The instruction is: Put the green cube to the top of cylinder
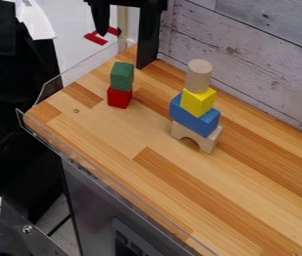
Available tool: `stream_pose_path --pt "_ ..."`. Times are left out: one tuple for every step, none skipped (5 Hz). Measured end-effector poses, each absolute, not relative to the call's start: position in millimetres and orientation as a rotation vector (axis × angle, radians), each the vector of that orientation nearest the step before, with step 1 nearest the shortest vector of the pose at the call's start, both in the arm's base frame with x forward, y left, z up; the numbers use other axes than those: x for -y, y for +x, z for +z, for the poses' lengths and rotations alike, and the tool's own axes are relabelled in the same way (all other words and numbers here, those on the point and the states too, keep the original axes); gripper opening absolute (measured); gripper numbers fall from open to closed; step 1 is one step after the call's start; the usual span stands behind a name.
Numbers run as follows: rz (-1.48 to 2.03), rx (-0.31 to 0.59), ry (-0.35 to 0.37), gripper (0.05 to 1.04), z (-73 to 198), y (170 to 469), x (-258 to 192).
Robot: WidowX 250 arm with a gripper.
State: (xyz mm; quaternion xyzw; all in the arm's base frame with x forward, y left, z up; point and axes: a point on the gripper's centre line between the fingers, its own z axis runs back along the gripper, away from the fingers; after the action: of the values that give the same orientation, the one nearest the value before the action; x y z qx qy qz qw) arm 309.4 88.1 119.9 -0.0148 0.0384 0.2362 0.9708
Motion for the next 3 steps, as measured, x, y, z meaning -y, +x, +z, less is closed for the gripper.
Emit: stream_pose_path --pt "0.479 -0.122 -0.034 0.998 106.5 306.6 -87.5" --pt "0.486 -0.171 -0.05 0.998 92.5 304.1 -88.8" --pt "0.49 -0.178 -0.055 0.998 89.2 302.4 -88.5"
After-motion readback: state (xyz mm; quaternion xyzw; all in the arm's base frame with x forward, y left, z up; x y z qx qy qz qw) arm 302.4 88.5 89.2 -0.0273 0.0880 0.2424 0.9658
